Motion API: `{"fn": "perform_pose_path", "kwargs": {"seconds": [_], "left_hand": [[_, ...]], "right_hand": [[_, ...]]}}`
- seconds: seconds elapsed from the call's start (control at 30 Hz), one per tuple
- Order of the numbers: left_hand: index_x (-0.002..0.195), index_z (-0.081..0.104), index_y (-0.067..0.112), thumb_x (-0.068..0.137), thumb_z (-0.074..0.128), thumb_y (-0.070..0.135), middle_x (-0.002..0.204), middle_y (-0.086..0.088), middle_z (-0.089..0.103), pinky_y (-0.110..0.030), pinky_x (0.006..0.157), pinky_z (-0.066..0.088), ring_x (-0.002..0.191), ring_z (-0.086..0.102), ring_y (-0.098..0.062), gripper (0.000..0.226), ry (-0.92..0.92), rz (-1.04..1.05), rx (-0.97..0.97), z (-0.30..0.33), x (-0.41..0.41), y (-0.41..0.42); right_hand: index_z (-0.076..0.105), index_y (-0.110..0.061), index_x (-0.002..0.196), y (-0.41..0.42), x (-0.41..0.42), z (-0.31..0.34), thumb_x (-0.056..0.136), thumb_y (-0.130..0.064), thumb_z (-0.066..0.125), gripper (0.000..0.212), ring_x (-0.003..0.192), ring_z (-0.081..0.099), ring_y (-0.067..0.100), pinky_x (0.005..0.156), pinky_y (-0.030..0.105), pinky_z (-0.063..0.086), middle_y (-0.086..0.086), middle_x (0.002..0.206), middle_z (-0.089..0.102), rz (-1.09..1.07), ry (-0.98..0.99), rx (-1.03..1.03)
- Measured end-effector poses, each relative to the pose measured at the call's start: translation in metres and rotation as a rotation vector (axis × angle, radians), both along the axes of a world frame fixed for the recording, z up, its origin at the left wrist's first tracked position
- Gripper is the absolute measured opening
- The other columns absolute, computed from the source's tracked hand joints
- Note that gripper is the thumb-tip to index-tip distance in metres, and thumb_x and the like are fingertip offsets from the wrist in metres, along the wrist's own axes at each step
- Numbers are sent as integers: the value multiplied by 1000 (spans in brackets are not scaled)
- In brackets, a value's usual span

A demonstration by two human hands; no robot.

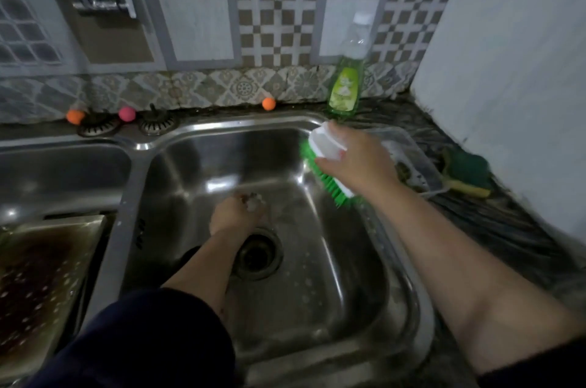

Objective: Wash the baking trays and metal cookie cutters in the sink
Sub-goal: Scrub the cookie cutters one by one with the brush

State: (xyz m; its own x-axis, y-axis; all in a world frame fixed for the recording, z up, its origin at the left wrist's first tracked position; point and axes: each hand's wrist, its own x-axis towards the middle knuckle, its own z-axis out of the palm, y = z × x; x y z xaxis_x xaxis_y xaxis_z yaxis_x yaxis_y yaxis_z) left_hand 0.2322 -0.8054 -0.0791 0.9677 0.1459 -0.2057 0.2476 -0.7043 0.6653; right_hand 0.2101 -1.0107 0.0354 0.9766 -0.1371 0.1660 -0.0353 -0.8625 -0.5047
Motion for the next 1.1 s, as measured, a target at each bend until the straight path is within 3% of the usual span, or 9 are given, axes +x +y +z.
{"fn": "perform_pose_path", "kwargs": {"seconds": [0.07,0.2,0.3,0.37,0.57,0.77,0.83,1.0,1.1], "left_hand": [[105,70,13,85,68,32,104,-8,71,-22,77,44,102,64,-22,27,-62,-13,-165,18,-4,-21],[122,61,12,89,66,26,100,-6,66,-9,55,39,85,59,-13,36,-73,-31,-444,33,-15,-50],[131,56,12,90,64,27,93,-5,64,-17,60,44,69,57,-10,45,-2,-21,-719,28,-18,-60],[126,59,9,93,60,21,82,-3,61,-16,56,42,61,52,-8,36,49,-27,-870,29,-23,-64],[96,63,12,96,50,19,93,-10,64,-22,67,42,80,61,-17,14,272,41,-1258,49,-35,-66],[93,63,13,98,39,21,99,-9,64,-29,77,45,91,61,-22,26,354,90,-1386,52,-39,-60],[95,63,12,99,37,21,99,-8,63,-31,82,45,91,61,-21,27,358,95,-1399,53,-42,-62],[128,51,-4,103,39,21,111,-20,64,-35,89,45,98,61,-25,38,360,150,-1533,73,-46,-65],[134,46,-4,102,41,23,129,-18,56,-34,91,46,120,54,-29,42,329,157,-1468,80,-46,-55]], "right_hand": [[42,-26,140,-28,5,21,77,-38,73,72,111,59,30,87,35,47,10,128,59,-67,-28,15],[42,-19,124,-73,13,32,80,-35,71,55,96,58,31,71,34,41,12,115,60,-196,36,4],[43,-19,123,-92,19,18,82,-35,70,52,101,59,33,71,34,44,12,117,60,-256,123,-53],[43,-23,125,-96,20,5,82,-36,70,53,104,59,33,71,33,43,11,119,59,-264,184,-90],[42,-28,132,-91,16,-2,82,-40,69,58,107,58,33,71,32,40,9,122,59,-284,124,-151],[48,-32,126,-34,-20,13,75,-37,75,58,95,58,19,67,25,45,-6,113,58,-67,-101,58],[49,-35,124,-9,-33,2,73,-37,76,58,98,57,20,75,32,52,-4,117,58,35,-114,62],[52,-25,127,17,-41,-14,74,-31,72,57,108,57,24,81,30,44,-1,127,56,132,-207,48],[49,-25,130,24,-50,-23,76,-28,73,59,113,55,17,79,22,40,-5,130,55,145,-160,159]]}}
